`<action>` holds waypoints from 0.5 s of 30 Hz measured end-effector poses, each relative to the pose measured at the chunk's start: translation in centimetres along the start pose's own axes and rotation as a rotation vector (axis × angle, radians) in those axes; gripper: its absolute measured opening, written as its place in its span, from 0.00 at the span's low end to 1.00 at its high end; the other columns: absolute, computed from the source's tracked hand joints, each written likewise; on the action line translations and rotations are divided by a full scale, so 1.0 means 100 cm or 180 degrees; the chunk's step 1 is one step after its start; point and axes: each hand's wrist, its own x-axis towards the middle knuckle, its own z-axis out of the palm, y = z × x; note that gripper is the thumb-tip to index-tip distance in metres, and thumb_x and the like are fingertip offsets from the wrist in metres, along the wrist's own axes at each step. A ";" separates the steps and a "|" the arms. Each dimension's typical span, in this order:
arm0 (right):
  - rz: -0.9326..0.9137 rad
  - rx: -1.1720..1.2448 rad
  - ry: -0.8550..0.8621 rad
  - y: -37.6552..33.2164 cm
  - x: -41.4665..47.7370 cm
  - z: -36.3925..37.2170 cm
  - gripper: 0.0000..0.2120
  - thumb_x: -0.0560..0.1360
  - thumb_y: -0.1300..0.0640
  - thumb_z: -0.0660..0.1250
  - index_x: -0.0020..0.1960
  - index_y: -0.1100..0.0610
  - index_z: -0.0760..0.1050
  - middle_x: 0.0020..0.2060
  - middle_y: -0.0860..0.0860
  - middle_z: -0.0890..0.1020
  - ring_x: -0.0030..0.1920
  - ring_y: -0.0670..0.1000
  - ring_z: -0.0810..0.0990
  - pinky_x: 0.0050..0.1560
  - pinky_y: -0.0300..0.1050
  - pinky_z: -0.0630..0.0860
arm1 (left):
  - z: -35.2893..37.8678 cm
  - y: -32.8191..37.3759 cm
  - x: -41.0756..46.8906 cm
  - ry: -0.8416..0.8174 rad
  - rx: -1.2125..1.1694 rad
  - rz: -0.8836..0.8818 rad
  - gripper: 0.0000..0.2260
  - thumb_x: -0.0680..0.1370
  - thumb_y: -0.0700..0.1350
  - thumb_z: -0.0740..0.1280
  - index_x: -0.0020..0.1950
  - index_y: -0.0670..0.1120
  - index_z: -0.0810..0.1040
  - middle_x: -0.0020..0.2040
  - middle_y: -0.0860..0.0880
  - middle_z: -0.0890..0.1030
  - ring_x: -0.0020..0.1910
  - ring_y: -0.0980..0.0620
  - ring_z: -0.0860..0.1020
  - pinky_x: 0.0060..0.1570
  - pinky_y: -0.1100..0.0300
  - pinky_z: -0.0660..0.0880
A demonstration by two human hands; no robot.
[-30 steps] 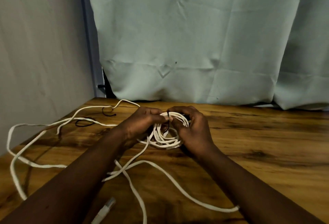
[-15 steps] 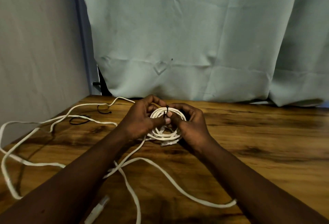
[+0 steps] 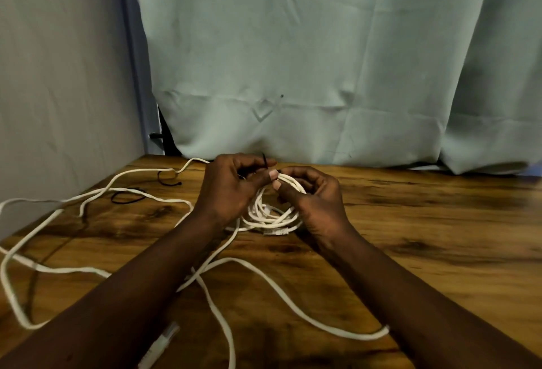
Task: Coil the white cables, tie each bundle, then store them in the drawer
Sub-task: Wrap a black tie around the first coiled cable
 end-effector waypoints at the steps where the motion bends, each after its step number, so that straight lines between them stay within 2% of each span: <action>1: -0.0070 -0.0038 0.0066 0.000 0.000 0.000 0.11 0.70 0.68 0.77 0.51 0.61 0.83 0.46 0.58 0.87 0.43 0.54 0.86 0.44 0.48 0.80 | 0.001 0.002 0.000 0.0011 -0.0071 -0.0057 0.14 0.73 0.43 0.79 0.58 0.47 0.87 0.45 0.50 0.87 0.46 0.54 0.86 0.51 0.53 0.83; 4: -0.0268 -0.0298 0.0176 0.002 0.001 0.001 0.12 0.70 0.67 0.78 0.51 0.58 0.84 0.47 0.54 0.88 0.49 0.54 0.87 0.48 0.49 0.82 | 0.003 0.006 -0.002 0.0225 -0.0352 -0.0255 0.20 0.72 0.40 0.79 0.62 0.46 0.82 0.41 0.48 0.87 0.41 0.51 0.87 0.46 0.54 0.84; 6: -0.0370 -0.0450 0.0153 0.002 0.000 0.002 0.11 0.71 0.65 0.79 0.52 0.56 0.85 0.47 0.52 0.88 0.50 0.53 0.87 0.51 0.52 0.83 | 0.004 0.007 -0.003 0.0404 -0.0466 -0.0278 0.15 0.72 0.40 0.79 0.57 0.46 0.82 0.40 0.47 0.87 0.39 0.49 0.87 0.44 0.51 0.84; 9: -0.0472 -0.0614 0.0117 0.000 -0.002 0.002 0.11 0.72 0.62 0.78 0.52 0.55 0.85 0.47 0.50 0.88 0.50 0.50 0.87 0.52 0.53 0.84 | 0.006 0.007 -0.005 0.0422 -0.0324 -0.0127 0.06 0.74 0.40 0.77 0.50 0.46 0.86 0.42 0.50 0.87 0.42 0.52 0.86 0.48 0.49 0.84; 11: -0.0490 -0.0666 0.0141 -0.002 -0.004 0.003 0.10 0.72 0.61 0.78 0.52 0.54 0.84 0.47 0.49 0.88 0.49 0.49 0.87 0.53 0.54 0.84 | 0.006 0.009 -0.005 0.0342 -0.0167 -0.0029 0.05 0.76 0.40 0.76 0.51 0.46 0.87 0.44 0.52 0.87 0.44 0.55 0.86 0.49 0.54 0.83; 15: -0.0476 -0.0736 0.0236 -0.003 -0.004 0.001 0.10 0.72 0.60 0.79 0.52 0.53 0.85 0.47 0.49 0.88 0.49 0.49 0.87 0.54 0.58 0.84 | 0.001 0.011 -0.003 -0.0004 0.0422 0.0252 0.05 0.78 0.41 0.73 0.50 0.49 0.87 0.43 0.57 0.86 0.43 0.61 0.84 0.45 0.65 0.80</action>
